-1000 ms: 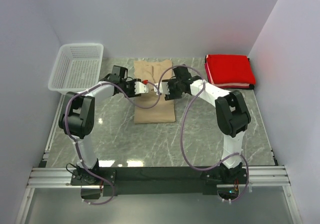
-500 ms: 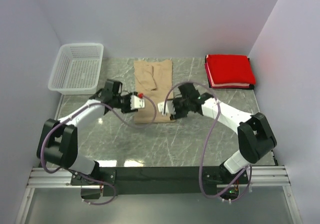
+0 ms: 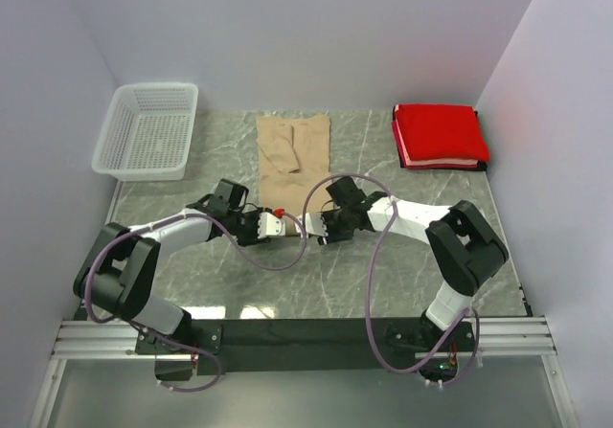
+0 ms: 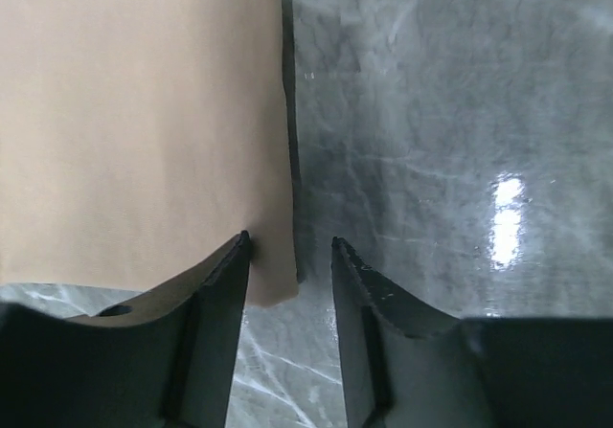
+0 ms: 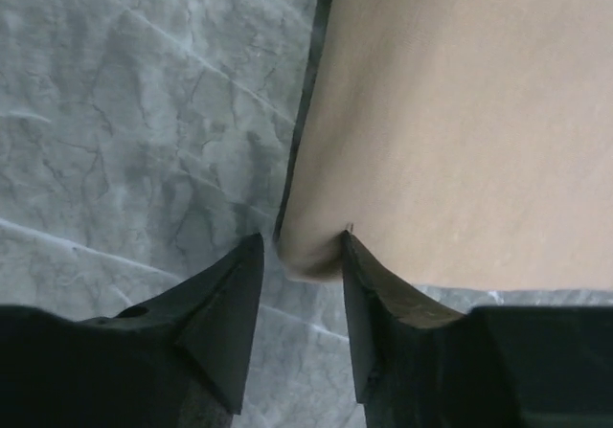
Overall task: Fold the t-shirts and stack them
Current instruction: Fold the tshirt
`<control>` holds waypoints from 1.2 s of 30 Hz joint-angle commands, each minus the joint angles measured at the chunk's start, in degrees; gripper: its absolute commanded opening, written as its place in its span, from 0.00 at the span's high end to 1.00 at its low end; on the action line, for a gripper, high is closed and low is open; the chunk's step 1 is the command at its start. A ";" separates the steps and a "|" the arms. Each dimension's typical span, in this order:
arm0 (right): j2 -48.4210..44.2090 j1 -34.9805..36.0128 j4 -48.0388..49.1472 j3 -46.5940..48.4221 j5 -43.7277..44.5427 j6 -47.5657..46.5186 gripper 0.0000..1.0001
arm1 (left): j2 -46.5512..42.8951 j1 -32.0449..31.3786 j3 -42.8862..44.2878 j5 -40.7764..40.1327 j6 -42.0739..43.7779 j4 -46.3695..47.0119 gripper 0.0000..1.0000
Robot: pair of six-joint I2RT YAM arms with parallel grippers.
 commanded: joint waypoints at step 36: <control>-26.89 12.92 -15.40 -5.39 -0.81 15.02 1.00 | -31.01 -3.57 -2.50 9.65 4.29 -31.02 0.99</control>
